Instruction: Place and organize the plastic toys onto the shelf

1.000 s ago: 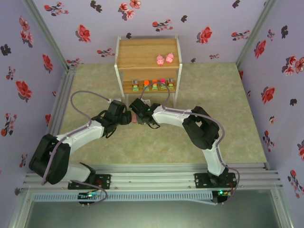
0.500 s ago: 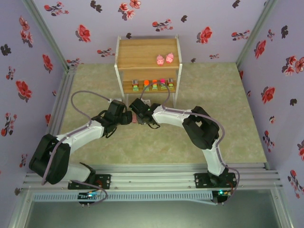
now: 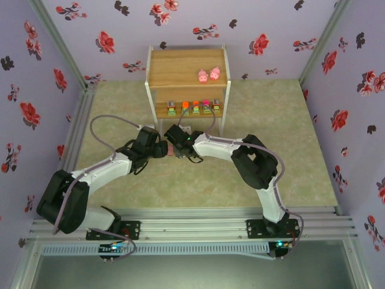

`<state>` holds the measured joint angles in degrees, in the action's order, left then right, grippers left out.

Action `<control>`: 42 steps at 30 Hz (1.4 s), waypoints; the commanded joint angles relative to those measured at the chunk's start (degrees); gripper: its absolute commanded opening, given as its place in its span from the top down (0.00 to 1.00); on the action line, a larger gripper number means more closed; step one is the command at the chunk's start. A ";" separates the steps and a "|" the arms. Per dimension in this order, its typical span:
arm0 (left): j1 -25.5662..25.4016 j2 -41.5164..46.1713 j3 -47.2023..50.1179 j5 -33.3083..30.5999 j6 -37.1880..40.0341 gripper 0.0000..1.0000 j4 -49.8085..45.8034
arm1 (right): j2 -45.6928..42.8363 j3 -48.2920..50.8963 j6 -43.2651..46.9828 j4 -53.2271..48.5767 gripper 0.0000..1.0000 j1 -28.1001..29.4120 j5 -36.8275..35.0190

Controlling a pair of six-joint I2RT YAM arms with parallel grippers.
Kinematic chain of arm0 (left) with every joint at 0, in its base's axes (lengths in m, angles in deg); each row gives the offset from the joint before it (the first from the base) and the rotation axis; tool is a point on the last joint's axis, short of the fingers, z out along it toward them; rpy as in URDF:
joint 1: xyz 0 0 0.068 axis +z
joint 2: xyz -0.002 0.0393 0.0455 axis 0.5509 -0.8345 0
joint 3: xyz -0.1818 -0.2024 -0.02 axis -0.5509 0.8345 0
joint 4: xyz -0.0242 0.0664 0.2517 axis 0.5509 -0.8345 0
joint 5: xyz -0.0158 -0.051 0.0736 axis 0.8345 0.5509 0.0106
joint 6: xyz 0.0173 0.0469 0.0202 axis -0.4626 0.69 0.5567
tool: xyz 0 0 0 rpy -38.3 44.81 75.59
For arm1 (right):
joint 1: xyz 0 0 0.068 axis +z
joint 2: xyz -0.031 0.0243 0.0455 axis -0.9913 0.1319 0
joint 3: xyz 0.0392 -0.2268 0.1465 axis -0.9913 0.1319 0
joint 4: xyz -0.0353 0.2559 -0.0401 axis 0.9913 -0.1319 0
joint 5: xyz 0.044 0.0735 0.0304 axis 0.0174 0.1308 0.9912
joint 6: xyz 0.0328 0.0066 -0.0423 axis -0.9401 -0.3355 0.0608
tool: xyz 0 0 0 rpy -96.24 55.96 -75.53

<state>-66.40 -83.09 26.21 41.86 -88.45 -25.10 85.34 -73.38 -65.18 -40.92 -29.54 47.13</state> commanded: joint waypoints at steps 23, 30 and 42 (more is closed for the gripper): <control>0.52 1.13 0.06 1.17 -0.30 0.24 1.20 | -11.98 4.23 1.29 -8.32 1.00 2.14 -6.47; 0.52 1.04 0.03 1.47 -0.30 0.24 1.38 | -16.48 2.15 2.59 -11.97 1.00 2.91 -8.55; 0.42 0.34 0.07 2.82 0.09 0.24 2.06 | -22.30 -8.94 6.50 -20.02 1.00 5.28 -12.93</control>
<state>-66.40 -83.09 26.21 43.63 -88.42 -24.11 65.47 -78.87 -60.68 -57.10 -24.92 37.51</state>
